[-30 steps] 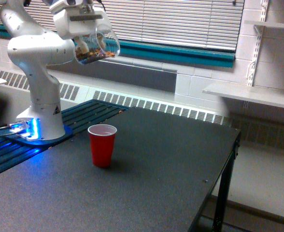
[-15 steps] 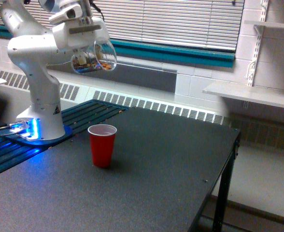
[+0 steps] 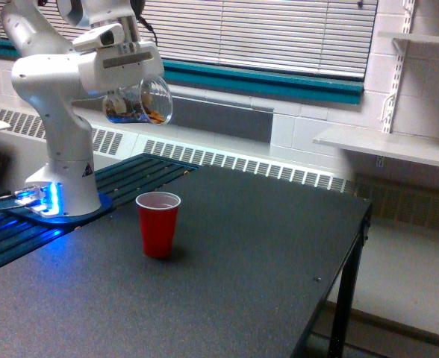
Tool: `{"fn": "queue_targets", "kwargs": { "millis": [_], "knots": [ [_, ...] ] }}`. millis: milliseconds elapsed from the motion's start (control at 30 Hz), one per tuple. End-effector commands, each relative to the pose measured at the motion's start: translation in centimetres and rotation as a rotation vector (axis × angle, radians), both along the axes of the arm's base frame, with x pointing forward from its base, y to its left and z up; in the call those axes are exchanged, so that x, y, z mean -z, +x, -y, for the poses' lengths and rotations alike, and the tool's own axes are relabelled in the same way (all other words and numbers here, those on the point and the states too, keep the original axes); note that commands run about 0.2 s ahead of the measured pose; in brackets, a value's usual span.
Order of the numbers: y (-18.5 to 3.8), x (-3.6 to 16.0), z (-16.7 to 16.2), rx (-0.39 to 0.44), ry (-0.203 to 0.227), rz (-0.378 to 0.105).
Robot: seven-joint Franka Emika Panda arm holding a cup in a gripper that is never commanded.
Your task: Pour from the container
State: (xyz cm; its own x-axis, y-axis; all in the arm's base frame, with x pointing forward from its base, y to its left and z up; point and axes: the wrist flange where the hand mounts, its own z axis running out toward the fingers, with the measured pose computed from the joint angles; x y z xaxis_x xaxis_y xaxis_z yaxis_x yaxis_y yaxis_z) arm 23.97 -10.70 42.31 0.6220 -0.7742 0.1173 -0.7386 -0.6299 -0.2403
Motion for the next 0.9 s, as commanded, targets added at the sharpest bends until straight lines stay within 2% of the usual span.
{"fn": "queue_targets", "kwargs": {
  "millis": [33,900],
  "knots": [
    [-0.4,2.1,0.1,-0.015,0.016,-0.055],
    [0.4,5.6,0.1,-0.059,0.056,-0.175]
  ]
}}
